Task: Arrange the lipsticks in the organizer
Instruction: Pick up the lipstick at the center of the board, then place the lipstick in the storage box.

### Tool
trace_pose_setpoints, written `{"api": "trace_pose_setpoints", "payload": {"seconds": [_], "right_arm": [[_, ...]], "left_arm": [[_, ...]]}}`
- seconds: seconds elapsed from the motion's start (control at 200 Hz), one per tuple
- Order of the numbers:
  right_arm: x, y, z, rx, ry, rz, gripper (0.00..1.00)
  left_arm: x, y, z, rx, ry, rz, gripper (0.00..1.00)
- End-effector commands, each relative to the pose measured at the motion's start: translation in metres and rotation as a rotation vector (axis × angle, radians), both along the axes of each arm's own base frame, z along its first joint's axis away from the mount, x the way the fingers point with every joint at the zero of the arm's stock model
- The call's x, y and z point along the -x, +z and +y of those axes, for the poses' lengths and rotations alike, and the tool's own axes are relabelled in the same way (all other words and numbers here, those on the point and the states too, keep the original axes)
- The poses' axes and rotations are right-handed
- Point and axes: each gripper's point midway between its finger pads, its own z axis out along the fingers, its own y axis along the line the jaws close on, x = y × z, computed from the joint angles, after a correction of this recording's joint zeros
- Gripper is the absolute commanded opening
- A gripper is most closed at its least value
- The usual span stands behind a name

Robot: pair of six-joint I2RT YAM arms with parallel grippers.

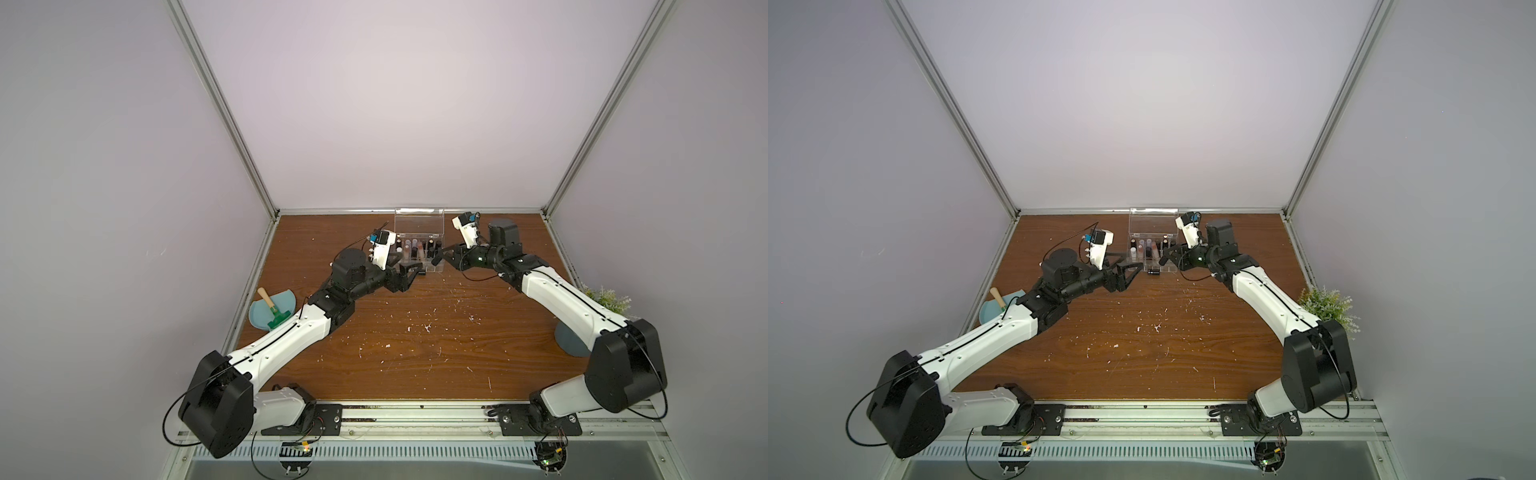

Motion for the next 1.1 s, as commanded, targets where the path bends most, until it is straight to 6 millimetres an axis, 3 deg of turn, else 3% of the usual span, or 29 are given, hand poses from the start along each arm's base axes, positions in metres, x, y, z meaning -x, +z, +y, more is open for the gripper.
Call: {"api": "trace_pose_setpoints", "payload": {"seconds": [0.0,0.095,0.37,0.695,1.096], "right_arm": [[-0.024,0.017,0.003,0.072,-0.054,-0.13,0.13],[-0.031,0.015,0.014,0.09,-0.045,-0.144,0.13],[-0.063,-0.01,0.005,0.265,-0.172,-0.171,0.12],[-0.07,-0.043,0.004,0.372,-0.192,-0.153,0.12],[-0.079,-0.062,0.019,0.392,-0.165,-0.133,0.12]], "left_arm": [[-0.011,-0.009,0.018,-0.058,0.104,-0.013,0.83],[-0.011,-0.007,0.027,-0.062,0.147,-0.033,0.83],[-0.013,-0.01,0.035,-0.084,0.186,-0.036,0.82],[-0.014,-0.015,0.034,-0.097,0.187,-0.025,0.82],[-0.014,-0.017,0.034,-0.102,0.188,-0.019,0.82]]}}
